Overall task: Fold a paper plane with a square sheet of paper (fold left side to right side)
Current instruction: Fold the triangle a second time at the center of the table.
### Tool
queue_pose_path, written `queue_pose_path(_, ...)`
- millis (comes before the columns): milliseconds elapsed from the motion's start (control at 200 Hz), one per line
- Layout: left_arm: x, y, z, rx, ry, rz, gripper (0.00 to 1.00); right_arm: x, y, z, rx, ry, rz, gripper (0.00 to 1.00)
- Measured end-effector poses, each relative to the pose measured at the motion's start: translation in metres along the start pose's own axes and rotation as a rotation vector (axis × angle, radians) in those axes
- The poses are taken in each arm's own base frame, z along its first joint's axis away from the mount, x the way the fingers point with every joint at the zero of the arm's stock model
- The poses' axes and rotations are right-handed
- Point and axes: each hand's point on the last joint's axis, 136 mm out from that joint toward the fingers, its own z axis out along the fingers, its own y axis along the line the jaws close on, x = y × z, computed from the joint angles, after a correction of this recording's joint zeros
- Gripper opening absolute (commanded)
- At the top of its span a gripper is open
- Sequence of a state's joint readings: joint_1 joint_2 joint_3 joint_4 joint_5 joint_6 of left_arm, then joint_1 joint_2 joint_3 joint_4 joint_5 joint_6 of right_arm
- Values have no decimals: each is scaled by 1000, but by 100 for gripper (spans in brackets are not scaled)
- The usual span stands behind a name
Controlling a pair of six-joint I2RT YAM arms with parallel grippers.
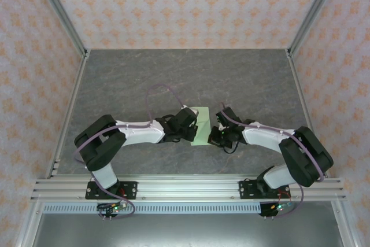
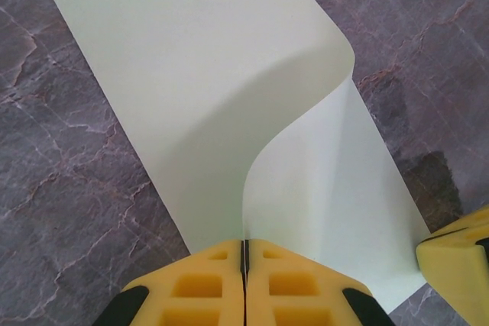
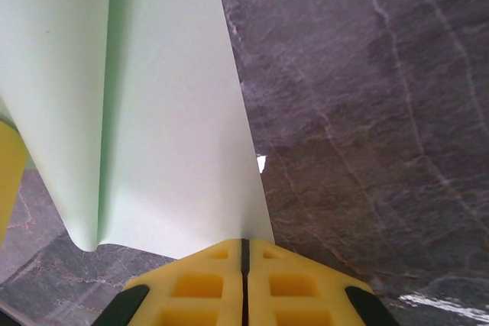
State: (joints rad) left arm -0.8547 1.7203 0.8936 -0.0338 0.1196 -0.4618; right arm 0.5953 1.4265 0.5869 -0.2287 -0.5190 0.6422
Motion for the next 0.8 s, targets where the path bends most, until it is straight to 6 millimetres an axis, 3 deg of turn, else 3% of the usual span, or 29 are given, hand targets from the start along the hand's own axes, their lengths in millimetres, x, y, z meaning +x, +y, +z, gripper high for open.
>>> queue_pose_path(801, 5, 7, 9, -36, 18, 20, 6, 0, 0, 0, 5, 4, -9, 8)
